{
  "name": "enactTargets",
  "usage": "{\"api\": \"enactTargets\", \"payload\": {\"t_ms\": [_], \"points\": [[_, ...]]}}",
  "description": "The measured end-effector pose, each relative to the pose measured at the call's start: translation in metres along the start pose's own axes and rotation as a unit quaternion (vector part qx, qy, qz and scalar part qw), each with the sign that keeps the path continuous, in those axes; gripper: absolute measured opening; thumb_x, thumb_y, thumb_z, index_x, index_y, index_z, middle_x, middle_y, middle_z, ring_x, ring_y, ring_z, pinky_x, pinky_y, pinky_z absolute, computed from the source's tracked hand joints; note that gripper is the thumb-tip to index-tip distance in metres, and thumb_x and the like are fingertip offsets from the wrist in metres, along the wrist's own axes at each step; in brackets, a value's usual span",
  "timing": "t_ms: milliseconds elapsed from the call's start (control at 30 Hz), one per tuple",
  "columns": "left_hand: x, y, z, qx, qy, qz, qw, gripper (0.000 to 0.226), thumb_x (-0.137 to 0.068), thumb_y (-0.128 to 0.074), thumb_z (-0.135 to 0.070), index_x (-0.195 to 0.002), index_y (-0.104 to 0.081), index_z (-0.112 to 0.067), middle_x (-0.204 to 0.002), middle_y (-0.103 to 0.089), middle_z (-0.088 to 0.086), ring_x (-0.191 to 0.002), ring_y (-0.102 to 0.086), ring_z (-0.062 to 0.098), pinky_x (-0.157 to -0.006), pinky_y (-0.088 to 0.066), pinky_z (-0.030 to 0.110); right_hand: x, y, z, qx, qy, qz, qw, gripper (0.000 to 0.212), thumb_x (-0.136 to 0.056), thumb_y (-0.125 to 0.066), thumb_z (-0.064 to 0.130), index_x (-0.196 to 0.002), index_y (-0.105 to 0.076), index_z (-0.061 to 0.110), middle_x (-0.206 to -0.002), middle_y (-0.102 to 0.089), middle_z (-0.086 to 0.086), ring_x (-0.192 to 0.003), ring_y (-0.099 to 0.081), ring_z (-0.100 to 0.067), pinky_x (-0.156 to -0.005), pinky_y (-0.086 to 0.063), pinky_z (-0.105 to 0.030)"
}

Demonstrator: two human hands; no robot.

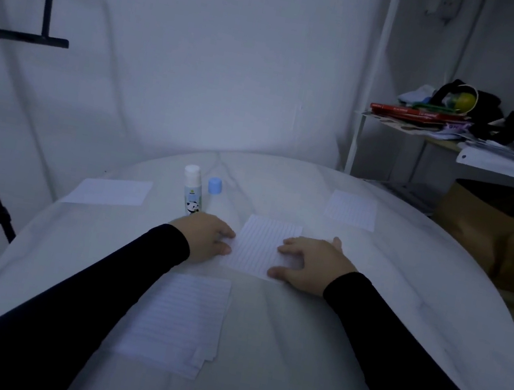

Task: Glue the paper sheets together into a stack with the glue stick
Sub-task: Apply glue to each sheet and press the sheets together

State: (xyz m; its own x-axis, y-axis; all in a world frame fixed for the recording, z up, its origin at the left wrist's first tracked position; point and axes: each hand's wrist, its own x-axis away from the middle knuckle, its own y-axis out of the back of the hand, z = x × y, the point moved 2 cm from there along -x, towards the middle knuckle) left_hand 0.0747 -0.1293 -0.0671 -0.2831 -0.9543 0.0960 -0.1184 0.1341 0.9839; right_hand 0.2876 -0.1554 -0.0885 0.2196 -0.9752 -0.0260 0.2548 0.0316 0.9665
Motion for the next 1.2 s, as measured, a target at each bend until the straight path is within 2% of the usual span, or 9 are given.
{"api": "enactTargets", "payload": {"t_ms": [133, 200, 300, 500, 733, 900, 1000, 1067, 1200], "points": [[0.004, 0.000, -0.006, 0.040, 0.076, -0.063, 0.994, 0.046, -0.083, -0.059, -0.058, -0.097, -0.064, -0.014, -0.103, -0.063, 0.003, -0.097, -0.058, 0.019, -0.084, -0.047, 0.030, 0.000, -0.008, 0.020, 0.064, -0.033, -0.048, 0.996, 0.070, -0.076, -0.047, 0.074, -0.132, -0.049, 0.031, -0.139, -0.046, 0.005, -0.127, -0.044, -0.016, -0.112, -0.010, -0.052], [0.003, -0.004, -0.011, 0.003, 0.094, -0.050, 0.994, 0.050, -0.079, -0.062, -0.061, -0.068, -0.048, -0.014, -0.082, -0.055, 0.004, -0.078, -0.054, 0.019, -0.068, -0.044, 0.029, -0.002, -0.012, 0.026, 0.089, -0.031, -0.073, 0.993, 0.070, -0.078, -0.044, 0.074, -0.132, -0.049, 0.032, -0.136, -0.047, 0.002, -0.124, -0.046, -0.020, -0.109, -0.017, -0.050], [0.000, -0.006, -0.016, 0.013, 0.110, -0.048, 0.993, 0.052, -0.078, -0.068, -0.052, -0.060, -0.038, -0.014, -0.065, -0.045, 0.002, -0.061, -0.047, 0.015, -0.055, -0.036, 0.027, -0.004, -0.016, 0.026, 0.080, -0.043, -0.085, 0.992, 0.070, -0.075, -0.045, 0.076, -0.131, -0.050, 0.033, -0.133, -0.047, 0.000, -0.124, -0.042, -0.022, -0.105, -0.021, -0.049], [-0.006, 0.001, -0.004, 0.115, 0.131, -0.037, 0.984, 0.037, -0.075, -0.076, -0.040, -0.094, -0.071, -0.009, -0.101, -0.071, 0.004, -0.092, -0.064, 0.019, -0.080, -0.049, 0.028, -0.009, -0.016, 0.017, 0.031, -0.063, -0.071, 0.995, 0.081, -0.066, -0.047, 0.084, -0.131, -0.049, 0.035, -0.136, -0.042, 0.004, -0.127, -0.037, -0.020, -0.105, -0.023, -0.048], [-0.011, -0.007, -0.008, 0.111, 0.112, -0.034, 0.987, 0.075, -0.075, -0.072, -0.055, -0.136, -0.051, -0.017, -0.134, -0.055, 0.002, -0.122, -0.052, 0.018, -0.097, -0.040, 0.025, -0.011, -0.015, 0.024, 0.048, -0.061, -0.082, 0.994, 0.081, -0.066, -0.047, 0.083, -0.128, -0.052, 0.031, -0.129, -0.046, -0.003, -0.124, -0.039, -0.024, -0.103, -0.023, -0.048], [-0.010, -0.008, -0.002, 0.109, 0.107, -0.028, 0.988, 0.071, -0.070, -0.072, -0.060, -0.130, -0.056, -0.025, -0.126, -0.058, 0.001, -0.116, -0.055, 0.016, -0.092, -0.042, 0.025, -0.018, -0.013, 0.012, 0.059, -0.128, -0.086, 0.986, 0.097, -0.067, -0.035, 0.088, -0.131, -0.047, 0.016, -0.135, -0.045, -0.005, -0.127, -0.036, -0.029, -0.106, -0.017, -0.060], [-0.011, -0.003, 0.011, 0.102, 0.123, -0.047, 0.986, 0.039, -0.078, -0.064, -0.060, -0.085, -0.064, -0.021, -0.091, -0.061, 0.002, -0.084, -0.058, 0.016, -0.070, -0.043, 0.024, -0.020, -0.015, 0.009, 0.053, -0.139, -0.047, 0.988, 0.101, -0.068, -0.034, 0.087, -0.135, -0.043, 0.012, -0.138, -0.045, -0.006, -0.130, -0.035, -0.028, -0.106, -0.019, -0.060], [-0.008, 0.003, 0.022, 0.096, 0.168, -0.059, 0.979, 0.047, -0.083, -0.059, -0.058, -0.066, -0.052, -0.014, -0.081, -0.057, 0.004, -0.072, -0.053, 0.018, -0.059, -0.038, 0.026, -0.020, -0.016, 0.013, 0.053, -0.120, -0.046, 0.990, 0.093, -0.074, -0.037, 0.082, -0.135, -0.042, 0.012, -0.137, -0.046, -0.008, -0.130, -0.035, -0.027, -0.108, -0.018, -0.060], [0.000, 0.012, 0.048, 0.089, 0.259, -0.057, 0.960, 0.060, -0.077, -0.064, -0.062, -0.097, -0.057, -0.006, -0.092, -0.054, 0.007, -0.082, -0.052, 0.023, -0.066, -0.037, 0.026, -0.019, -0.015, 0.015, 0.030, -0.114, -0.062, 0.991, 0.092, -0.076, -0.042, 0.076, -0.144, -0.028, 0.017, -0.140, -0.045, -0.007, -0.131, -0.036, -0.028, -0.109, -0.011, -0.062]]}}
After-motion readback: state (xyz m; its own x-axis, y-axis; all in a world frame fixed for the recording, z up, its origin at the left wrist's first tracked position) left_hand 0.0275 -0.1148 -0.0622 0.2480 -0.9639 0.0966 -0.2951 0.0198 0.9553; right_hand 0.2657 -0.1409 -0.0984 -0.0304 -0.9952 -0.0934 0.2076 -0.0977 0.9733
